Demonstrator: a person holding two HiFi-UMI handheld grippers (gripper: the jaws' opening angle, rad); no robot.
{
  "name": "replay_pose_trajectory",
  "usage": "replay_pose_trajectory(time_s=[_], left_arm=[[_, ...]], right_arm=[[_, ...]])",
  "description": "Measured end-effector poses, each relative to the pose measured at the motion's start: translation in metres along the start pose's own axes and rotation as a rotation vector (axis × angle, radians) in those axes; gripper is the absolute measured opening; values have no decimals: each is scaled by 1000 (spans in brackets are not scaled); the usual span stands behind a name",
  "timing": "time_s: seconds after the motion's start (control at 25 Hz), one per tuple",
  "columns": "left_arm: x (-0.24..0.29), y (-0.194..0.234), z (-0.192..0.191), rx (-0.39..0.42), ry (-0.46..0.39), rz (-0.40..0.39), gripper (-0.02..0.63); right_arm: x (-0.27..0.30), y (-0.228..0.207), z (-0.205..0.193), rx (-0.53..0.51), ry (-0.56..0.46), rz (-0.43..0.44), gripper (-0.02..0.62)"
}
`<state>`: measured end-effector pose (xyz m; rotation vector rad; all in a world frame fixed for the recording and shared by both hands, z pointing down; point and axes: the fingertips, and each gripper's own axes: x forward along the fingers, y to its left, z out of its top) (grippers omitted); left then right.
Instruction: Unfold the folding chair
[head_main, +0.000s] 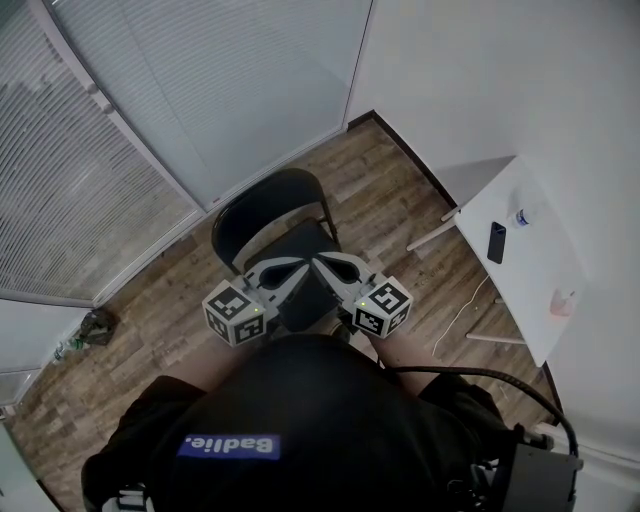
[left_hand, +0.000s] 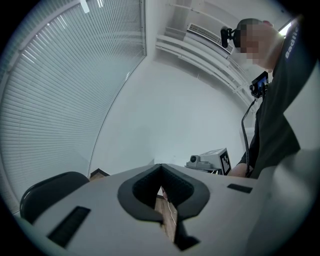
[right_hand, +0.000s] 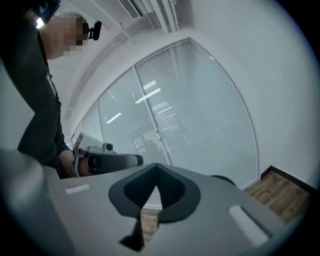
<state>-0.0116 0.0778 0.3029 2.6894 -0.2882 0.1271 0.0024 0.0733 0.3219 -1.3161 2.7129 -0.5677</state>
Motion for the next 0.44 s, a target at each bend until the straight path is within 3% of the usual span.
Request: replay_pose_trajectory(time_s=[0.44], left_arm=[[-1, 5, 2, -1, -6, 18, 5]], right_arm=[[1, -2, -1, 8, -1, 6, 2]])
